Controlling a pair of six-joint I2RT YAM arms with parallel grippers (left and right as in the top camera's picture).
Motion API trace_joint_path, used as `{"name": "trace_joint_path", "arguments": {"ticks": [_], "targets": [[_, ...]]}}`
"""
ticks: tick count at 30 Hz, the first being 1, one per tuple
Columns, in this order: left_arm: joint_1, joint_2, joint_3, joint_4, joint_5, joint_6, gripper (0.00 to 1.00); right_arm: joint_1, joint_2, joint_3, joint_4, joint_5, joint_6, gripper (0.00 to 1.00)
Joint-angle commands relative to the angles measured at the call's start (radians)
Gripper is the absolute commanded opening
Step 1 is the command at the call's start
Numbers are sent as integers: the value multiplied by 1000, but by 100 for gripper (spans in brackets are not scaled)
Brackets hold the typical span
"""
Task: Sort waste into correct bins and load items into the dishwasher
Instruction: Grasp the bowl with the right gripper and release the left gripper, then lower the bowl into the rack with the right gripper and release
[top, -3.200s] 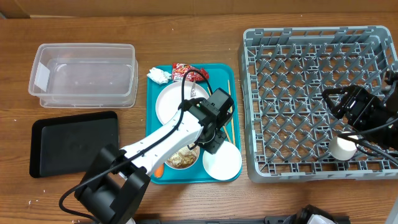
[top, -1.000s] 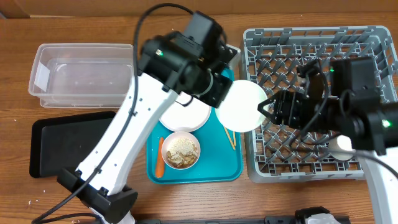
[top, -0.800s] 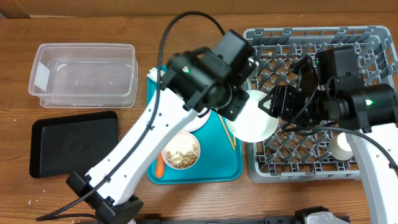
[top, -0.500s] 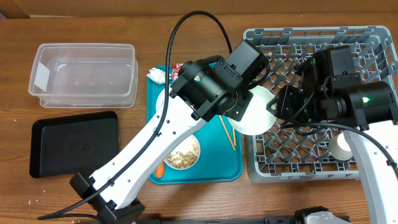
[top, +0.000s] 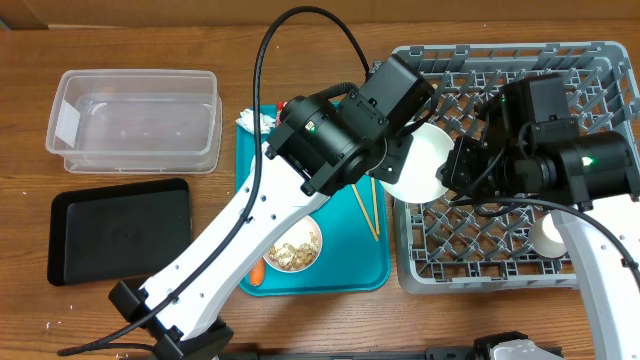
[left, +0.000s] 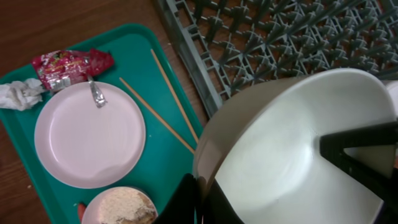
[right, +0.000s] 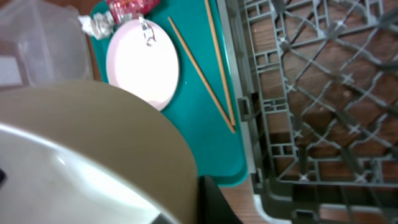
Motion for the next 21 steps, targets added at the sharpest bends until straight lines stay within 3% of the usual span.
{"name": "trace_joint_path", "arguments": {"ticks": [1,2,3,4,8,15,21], "targets": [[0,-15,46,-4,0,-11,31,-13,-3,14,9,79,11,4],[2,-15,46,-6,-6,6,53,-17,-3,18,13,93,11,4],[5,-15,47,-13,-25,22,88,-27,-3,23,18,111,12,4],[10,-15,50,-23,-36,33,100,-37,-3,29,20,128,12,4],[50,-16,120,-103,-40,83,100,-105,-3,54,24,293,12,4],[172,-21,399,-283,-53,83,100,-226,-2,62,98,1010,116,4],[231,-96,485,-303,-63,95,100,-231,4,59,233,1342,113,4]]}}
